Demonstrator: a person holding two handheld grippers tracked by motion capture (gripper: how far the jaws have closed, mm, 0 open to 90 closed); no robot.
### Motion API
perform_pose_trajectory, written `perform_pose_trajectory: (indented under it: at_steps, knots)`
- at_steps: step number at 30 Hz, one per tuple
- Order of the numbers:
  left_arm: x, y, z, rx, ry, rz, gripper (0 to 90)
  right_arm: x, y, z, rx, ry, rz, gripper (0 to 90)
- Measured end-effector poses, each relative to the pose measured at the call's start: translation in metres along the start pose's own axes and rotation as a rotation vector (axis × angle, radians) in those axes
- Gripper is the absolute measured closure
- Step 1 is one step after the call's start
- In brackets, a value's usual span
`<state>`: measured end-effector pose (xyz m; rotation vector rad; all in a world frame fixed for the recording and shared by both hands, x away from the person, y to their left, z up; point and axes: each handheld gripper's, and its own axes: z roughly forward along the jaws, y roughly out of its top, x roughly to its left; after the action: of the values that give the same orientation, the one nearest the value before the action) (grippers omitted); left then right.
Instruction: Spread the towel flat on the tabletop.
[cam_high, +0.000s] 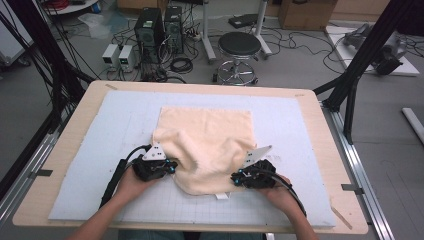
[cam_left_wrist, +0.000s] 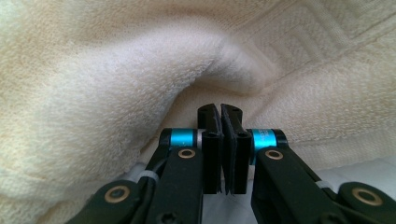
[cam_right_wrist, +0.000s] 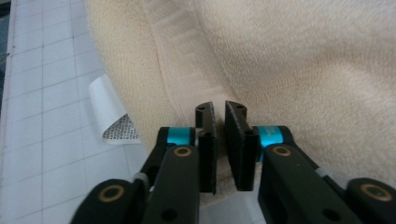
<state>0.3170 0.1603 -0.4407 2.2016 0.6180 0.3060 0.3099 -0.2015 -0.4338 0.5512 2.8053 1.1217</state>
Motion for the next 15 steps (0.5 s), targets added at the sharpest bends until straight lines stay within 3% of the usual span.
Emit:
perform_pose_trajectory:
  at_steps: [7,15]
  knots:
    - [-0.017,0.0,-0.033,-0.029,0.001,0.025,87.1,0.011,0.001,-0.014,-0.012,-0.01,-0.042,85.8]
    - [-0.067,-0.009,-0.098,-0.101,-0.034,0.069,87.1,0.043,-0.006,-0.053,-0.082,-0.026,-0.08,85.9]
